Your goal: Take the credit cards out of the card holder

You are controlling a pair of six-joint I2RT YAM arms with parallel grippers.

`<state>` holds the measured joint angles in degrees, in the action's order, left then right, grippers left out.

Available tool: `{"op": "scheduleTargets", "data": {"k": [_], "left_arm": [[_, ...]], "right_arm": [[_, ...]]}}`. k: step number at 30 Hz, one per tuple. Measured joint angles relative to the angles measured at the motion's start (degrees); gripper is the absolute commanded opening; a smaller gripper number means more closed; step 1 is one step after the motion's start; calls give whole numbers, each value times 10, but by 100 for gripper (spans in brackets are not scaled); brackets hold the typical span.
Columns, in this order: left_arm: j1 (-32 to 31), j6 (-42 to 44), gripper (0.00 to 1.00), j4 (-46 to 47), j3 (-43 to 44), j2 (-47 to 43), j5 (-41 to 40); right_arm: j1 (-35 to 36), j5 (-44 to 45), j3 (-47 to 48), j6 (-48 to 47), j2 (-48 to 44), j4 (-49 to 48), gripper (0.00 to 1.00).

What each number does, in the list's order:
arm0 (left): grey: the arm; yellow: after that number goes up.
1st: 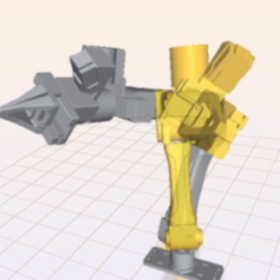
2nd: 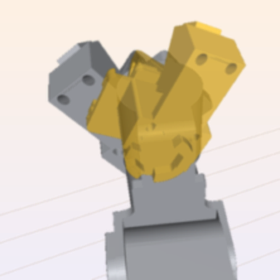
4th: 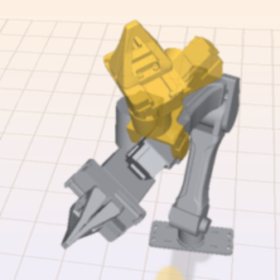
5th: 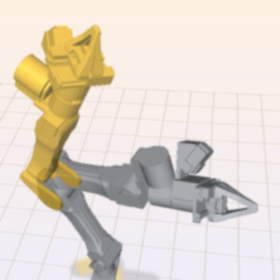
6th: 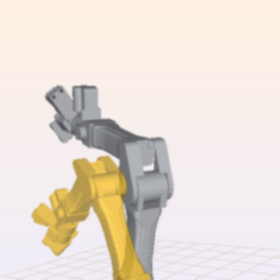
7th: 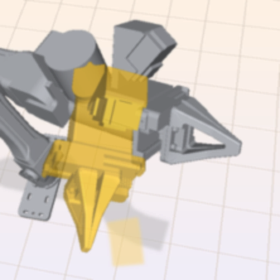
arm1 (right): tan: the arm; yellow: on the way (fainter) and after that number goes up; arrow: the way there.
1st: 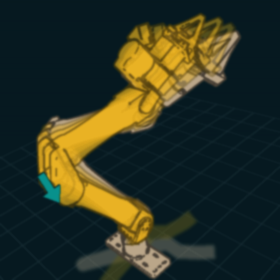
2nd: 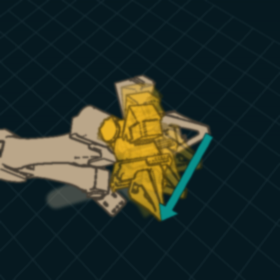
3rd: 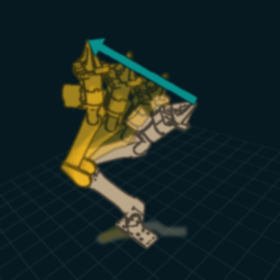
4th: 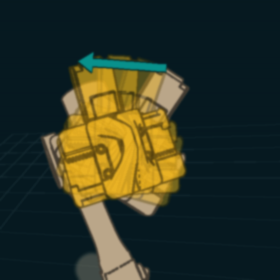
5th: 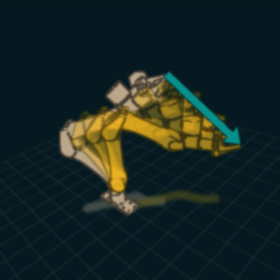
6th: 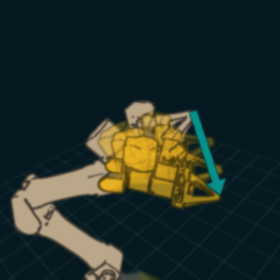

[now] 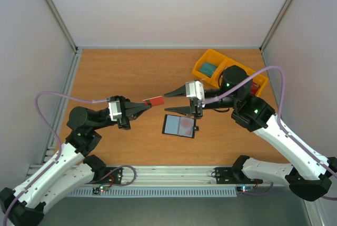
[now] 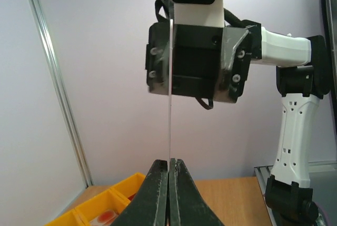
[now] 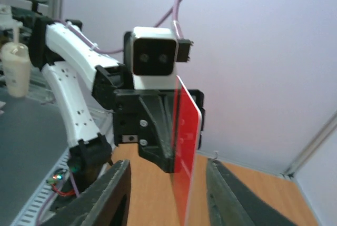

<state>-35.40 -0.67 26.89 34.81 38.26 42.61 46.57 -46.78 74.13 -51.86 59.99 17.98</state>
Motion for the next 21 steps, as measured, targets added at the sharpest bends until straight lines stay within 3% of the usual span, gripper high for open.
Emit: {"op": "scheduleTargets", "data": {"k": [2,4,8,10,12,17,18,21], "left_arm": [[0,0,0,4,0,0,0],[0,0,0,4,0,0,1],[0,-5,0,7,0,2,2],[0,-7,0,9,0,4,2],[0,-8,0,10,0,7,2],[-1,-15,1,18,0,16,5],[-1,-17,17,20,0,18,4],[-3,-24,95,18,0,19,-14]], "right_arm": [[0,10,3,15,8,0,50],[0,23,3,26,14,0,48],[0,24,8,41,26,5,26],[0,15,20,50,38,16,20],[0,6,27,53,46,21,3],[-1,-3,27,57,49,26,1],[-1,0,27,58,48,27,1],[-3,28,26,60,41,32,1]]}}
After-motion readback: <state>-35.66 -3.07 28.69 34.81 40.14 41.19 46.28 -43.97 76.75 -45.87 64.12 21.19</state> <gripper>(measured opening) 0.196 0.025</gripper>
